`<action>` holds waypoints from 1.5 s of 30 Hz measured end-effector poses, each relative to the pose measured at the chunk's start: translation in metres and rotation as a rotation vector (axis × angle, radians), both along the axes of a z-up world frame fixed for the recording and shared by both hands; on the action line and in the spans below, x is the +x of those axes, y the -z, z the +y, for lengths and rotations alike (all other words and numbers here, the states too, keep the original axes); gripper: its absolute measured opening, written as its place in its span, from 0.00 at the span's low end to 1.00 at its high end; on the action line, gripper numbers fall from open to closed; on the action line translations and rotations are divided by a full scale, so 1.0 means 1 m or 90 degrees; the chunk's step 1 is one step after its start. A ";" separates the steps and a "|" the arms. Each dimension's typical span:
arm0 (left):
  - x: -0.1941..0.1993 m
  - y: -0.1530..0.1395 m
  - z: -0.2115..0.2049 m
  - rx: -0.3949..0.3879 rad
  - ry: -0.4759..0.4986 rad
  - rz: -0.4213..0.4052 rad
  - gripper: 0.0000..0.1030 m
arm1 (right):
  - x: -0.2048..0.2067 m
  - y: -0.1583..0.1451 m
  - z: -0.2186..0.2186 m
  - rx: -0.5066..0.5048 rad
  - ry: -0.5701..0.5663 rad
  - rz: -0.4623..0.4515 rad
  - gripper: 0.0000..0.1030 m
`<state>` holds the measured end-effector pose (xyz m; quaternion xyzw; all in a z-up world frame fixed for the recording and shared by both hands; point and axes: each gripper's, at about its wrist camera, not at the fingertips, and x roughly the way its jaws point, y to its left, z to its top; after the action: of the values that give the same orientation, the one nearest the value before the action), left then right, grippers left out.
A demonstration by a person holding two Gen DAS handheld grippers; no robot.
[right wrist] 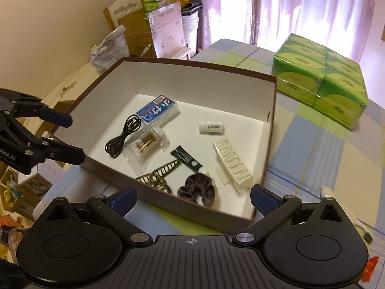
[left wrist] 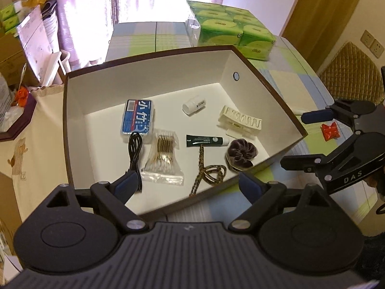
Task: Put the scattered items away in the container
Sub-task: 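Open both tools to drop the hair clip and scrunchie into the box, then withdraw both tools from the box toward the red snack and white brush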
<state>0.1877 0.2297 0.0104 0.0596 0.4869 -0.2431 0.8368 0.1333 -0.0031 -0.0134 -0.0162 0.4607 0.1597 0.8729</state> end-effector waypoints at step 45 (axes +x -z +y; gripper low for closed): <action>-0.143 -0.003 -0.070 0.083 -0.134 -0.028 0.89 | -0.114 0.003 -0.061 0.024 -0.066 -0.008 1.00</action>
<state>0.0451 0.1595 0.0133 0.0675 0.4870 -0.1203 0.8624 0.0196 -0.0643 -0.0160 -0.0249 0.4508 0.2132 0.8664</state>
